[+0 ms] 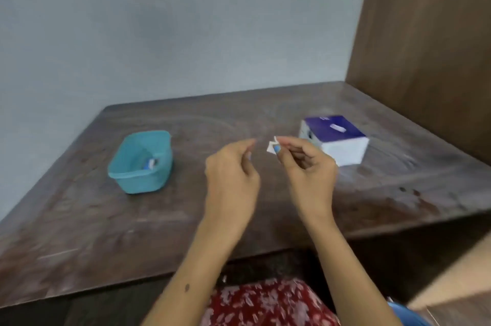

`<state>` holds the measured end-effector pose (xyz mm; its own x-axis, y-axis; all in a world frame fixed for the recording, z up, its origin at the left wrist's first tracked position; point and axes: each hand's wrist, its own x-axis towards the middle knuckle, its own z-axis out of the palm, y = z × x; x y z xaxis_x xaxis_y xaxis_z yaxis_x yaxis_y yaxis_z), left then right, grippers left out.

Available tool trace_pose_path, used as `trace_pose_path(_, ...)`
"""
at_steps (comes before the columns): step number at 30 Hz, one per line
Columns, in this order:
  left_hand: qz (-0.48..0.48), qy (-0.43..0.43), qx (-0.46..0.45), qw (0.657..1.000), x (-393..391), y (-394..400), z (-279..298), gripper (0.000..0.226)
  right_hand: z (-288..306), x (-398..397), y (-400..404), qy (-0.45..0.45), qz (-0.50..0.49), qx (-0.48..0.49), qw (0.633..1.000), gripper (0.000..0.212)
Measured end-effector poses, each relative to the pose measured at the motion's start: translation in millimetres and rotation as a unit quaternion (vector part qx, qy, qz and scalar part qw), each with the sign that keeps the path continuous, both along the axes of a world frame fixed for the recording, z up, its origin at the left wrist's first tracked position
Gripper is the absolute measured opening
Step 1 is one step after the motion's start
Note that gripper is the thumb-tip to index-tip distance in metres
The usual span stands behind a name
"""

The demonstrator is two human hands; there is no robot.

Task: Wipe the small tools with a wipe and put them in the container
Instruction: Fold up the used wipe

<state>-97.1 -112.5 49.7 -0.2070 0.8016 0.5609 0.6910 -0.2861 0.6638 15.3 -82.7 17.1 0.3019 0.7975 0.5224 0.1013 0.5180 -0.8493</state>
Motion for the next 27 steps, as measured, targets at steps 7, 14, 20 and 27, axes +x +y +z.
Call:
trace_pose_path(7, -0.168, -0.11, -0.085, 0.976, 149.8, -60.2, -59.2, 0.037, -57.9, 114.1, -87.8, 0.02, -0.132, -0.05, 0.99, 0.013)
trace_pose_path(14, -0.262, -0.092, -0.394, 0.876, 246.2, -72.0, -160.5, 0.038, -180.6, 208.7, -134.9, -0.014, -0.29, -0.234, 0.928, 0.011)
trace_pose_path(20, -0.224, -0.051, -0.54, 0.81, 289.2, -73.6, -240.2, 0.029, -279.2, 253.3, -154.5, -0.025, -0.326, -0.47, 0.82, 0.02)
trace_pose_path(27, -0.214, 0.0, -0.601, 0.77, 310.7, -76.6, -265.2, 0.036, -321.6, 273.5, -133.7, -0.069, -0.279, -0.587, 0.757, 0.025)
